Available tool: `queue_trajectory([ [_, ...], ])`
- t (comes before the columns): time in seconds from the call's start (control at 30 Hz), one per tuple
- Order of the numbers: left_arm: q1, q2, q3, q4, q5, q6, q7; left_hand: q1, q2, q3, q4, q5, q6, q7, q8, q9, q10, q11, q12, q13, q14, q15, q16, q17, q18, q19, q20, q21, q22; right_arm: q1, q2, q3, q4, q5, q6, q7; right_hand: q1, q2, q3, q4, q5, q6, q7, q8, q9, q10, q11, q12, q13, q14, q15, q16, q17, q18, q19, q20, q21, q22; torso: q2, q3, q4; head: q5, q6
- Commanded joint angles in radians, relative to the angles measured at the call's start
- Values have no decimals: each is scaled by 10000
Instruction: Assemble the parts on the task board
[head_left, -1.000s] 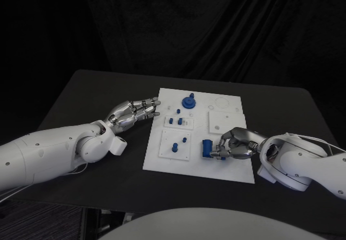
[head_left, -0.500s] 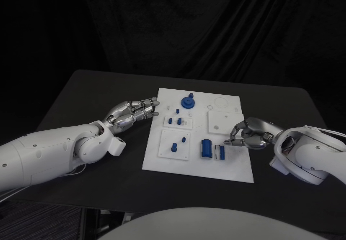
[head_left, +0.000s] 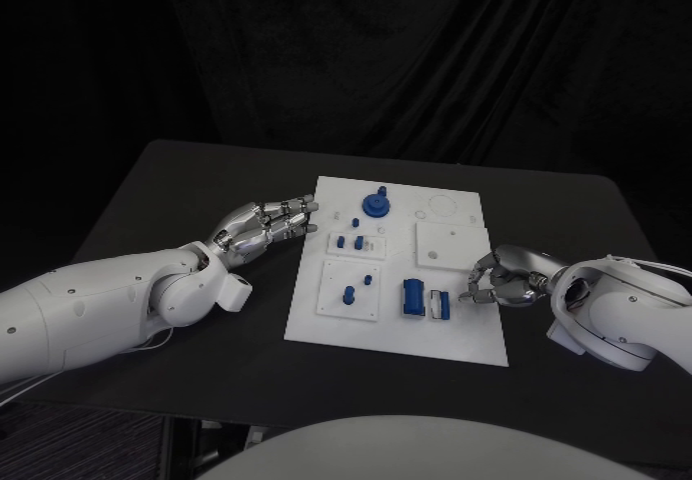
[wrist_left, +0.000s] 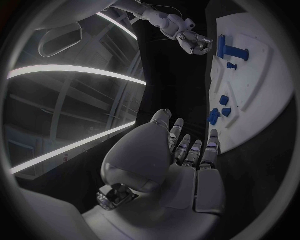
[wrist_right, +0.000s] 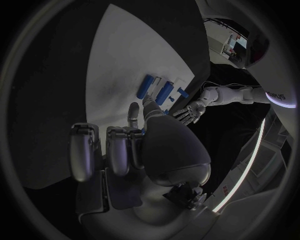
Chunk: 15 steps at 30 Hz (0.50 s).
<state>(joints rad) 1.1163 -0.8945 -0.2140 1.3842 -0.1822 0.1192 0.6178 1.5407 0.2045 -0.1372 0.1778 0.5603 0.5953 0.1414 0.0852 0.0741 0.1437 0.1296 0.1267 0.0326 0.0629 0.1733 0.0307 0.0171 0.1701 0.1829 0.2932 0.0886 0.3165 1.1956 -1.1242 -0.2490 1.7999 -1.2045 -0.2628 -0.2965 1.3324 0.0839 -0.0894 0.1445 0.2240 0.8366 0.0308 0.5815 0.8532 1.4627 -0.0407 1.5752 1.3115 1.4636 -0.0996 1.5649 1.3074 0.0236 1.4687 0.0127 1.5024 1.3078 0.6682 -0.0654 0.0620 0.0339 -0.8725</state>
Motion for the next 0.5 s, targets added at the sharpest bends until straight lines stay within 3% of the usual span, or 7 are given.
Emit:
queue_trajectory([
  [0.03, -28, 2, 9, 6, 18, 58, 166, 61, -23, 63, 12, 46, 27, 38, 40, 7, -8, 54, 36, 10, -9, 6, 26, -2, -195, 45, -8, -10, -7, -40, 41, 2, 18, -236, 295, -601, -65, 2, -86, 39, 26, 181, -12, 157, 56, 1080, 24, -44, 2593, 1065, 52, 46, 2598, -34, 623, 64, -39, 2364, 10, 10, -35, 51, -2],
  [0.2, -33, 0, 9, 3, 18, 63, 164, 61, -23, 63, 12, 46, 27, 38, 40, 7, -8, 54, 36, 10, -9, 6, 26, -2, -195, 45, -8, -10, -7, -65, 143, 3, 78, -248, 413, -838, -286, 30, -171, 184, 29, 266, -56, 383, 189, 1080, -9, -44, 2593, 1056, 27, 31, 2555, -27, 610, 48, -64, 2354, 4, 4, -17, 33, -2],
  [0.5, -39, 3, 9, -3, 18, 78, 147, 61, -23, 63, 12, 46, 27, 38, 40, 7, -8, 54, 36, 10, -9, 6, 26, -2, -195, 45, -8, -10, -7, -96, 271, 4, 161, 13, 612, -1297, -1136, 238, -423, 859, 33, 267, -101, 745, 413, 1080, -46, -44, 2593, 1042, -11, 7, 2490, -19, 597, 7, -94, 2344, 2, 11, 1, 21, -2],
])
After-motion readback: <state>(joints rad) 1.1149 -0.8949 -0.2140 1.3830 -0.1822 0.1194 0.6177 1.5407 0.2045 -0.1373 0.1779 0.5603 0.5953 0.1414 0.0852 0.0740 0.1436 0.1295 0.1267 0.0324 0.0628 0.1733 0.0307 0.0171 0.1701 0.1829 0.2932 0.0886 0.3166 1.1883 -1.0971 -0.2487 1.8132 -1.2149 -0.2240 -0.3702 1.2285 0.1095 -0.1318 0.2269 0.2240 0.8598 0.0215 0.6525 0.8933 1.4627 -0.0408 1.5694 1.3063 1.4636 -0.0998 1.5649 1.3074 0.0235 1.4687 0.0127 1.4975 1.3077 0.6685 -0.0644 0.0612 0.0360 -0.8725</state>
